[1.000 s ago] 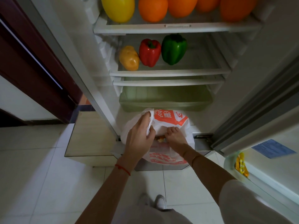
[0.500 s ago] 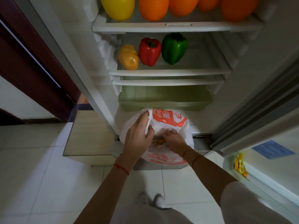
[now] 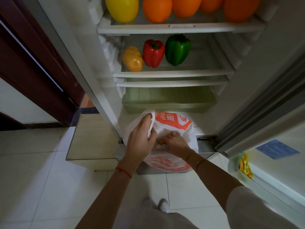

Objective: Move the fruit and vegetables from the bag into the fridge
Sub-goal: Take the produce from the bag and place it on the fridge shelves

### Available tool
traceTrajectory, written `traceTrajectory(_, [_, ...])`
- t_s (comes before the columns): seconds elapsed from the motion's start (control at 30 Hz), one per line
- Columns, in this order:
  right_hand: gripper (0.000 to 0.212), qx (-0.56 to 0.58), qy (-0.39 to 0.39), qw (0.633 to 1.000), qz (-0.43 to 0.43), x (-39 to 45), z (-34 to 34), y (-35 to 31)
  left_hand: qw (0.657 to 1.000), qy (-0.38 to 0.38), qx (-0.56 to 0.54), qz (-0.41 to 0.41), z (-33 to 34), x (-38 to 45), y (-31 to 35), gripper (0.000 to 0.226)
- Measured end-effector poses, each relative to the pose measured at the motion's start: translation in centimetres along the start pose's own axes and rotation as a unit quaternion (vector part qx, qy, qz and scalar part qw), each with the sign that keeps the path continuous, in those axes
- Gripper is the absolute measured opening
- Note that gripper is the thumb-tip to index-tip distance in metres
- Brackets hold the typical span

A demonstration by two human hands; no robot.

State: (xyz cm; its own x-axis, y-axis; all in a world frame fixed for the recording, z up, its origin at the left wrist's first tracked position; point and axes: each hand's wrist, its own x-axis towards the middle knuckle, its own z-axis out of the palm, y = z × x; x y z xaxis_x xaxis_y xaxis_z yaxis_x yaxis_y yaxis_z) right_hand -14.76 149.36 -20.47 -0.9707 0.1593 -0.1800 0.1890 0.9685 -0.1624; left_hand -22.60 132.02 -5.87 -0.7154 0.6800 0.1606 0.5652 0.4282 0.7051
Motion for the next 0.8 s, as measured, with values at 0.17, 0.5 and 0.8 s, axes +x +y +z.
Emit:
traceTrajectory(0.17, [0.038,0.135,0.083,0.987,0.039,-0.9,-2.1,-1.9,1.0,0.0,-0.026,0.018,-0.4,-0.3,0.6,0.051])
traceTrajectory(0.5, [0.032,0.33,0.154,0.913,0.187,-8.4,-5.7,-2.4,0.996,-0.002,-0.033,0.087,0.5,-0.6,2.3,0.047])
traceTrajectory(0.8, [0.032,0.416,0.262,0.8,0.343,-17.2,-9.2,-0.1,0.988,-0.026,-0.047,0.145,2.0,-1.8,5.9,0.048])
